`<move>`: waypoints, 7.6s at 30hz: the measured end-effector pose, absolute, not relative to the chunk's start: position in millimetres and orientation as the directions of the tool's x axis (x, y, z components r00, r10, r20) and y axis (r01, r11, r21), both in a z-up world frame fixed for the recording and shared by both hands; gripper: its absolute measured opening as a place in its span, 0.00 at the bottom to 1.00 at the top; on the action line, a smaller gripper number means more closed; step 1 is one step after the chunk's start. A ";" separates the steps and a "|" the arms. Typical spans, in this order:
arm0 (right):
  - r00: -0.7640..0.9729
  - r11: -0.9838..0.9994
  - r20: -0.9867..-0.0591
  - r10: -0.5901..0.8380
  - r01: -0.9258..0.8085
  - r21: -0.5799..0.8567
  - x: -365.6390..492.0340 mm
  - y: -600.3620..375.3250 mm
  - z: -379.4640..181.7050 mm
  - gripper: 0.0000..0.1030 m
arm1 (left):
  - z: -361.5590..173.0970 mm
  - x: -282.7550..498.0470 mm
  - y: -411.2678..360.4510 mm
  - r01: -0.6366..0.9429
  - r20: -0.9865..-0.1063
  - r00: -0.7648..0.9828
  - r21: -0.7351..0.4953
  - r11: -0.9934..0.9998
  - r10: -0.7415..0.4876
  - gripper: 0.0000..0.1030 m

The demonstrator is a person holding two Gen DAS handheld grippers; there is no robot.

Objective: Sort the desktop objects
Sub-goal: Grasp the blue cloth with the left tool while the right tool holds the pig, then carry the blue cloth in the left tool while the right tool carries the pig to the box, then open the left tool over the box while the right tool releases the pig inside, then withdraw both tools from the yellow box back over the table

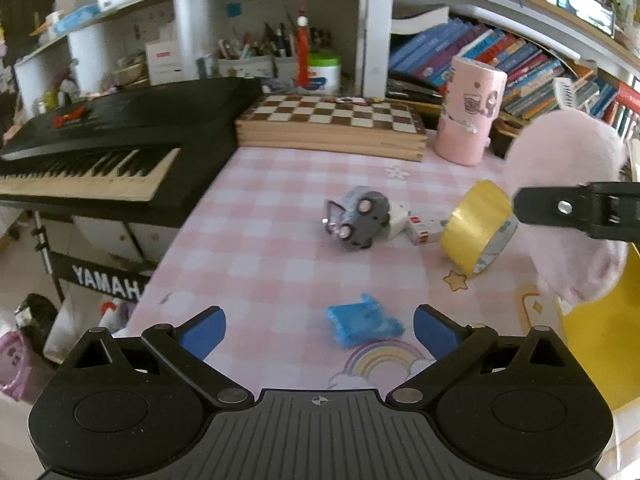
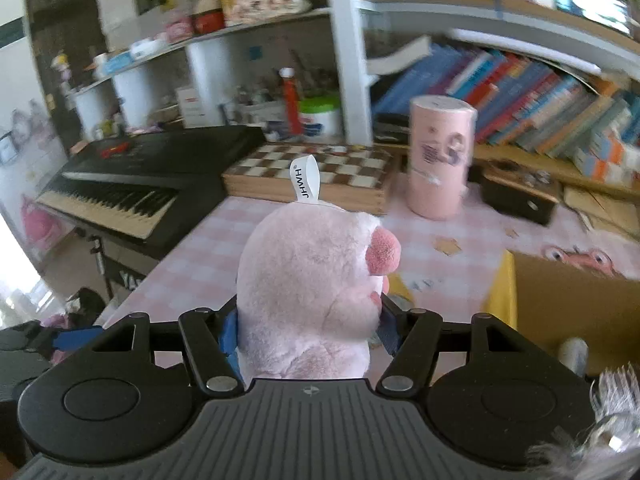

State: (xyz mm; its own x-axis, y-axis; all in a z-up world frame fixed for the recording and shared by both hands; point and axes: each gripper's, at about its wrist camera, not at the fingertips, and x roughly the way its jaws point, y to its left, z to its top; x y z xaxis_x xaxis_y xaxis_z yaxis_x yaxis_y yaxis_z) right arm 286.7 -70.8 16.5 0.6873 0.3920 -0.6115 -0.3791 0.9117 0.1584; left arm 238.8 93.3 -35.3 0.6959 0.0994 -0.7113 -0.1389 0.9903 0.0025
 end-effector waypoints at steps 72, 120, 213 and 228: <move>0.712 0.970 -0.659 0.242 -0.161 0.182 105.1 -59.1 24.9 0.60 | 18.1 101.1 117.2 0.251 -0.585 0.759 -0.143 0.957 -0.286 0.22; 0.669 0.940 -0.743 -0.020 0.266 0.214 -15.5 -151.5 -6.0 0.60 | -6.3 64.3 -15.4 0.689 -0.646 0.484 -0.136 0.712 -0.591 0.22; 0.874 0.996 -0.480 0.083 -0.085 0.018 175.2 -324.0 55.0 0.82 | 38.4 161.8 -112.0 0.174 -0.446 0.883 0.024 0.984 -0.145 0.97; 0.804 0.995 -0.594 -0.033 0.081 0.054 99.2 -270.8 16.4 0.82 | 5.6 116.6 -61.5 0.199 -0.538 0.828 0.021 0.980 -0.157 0.98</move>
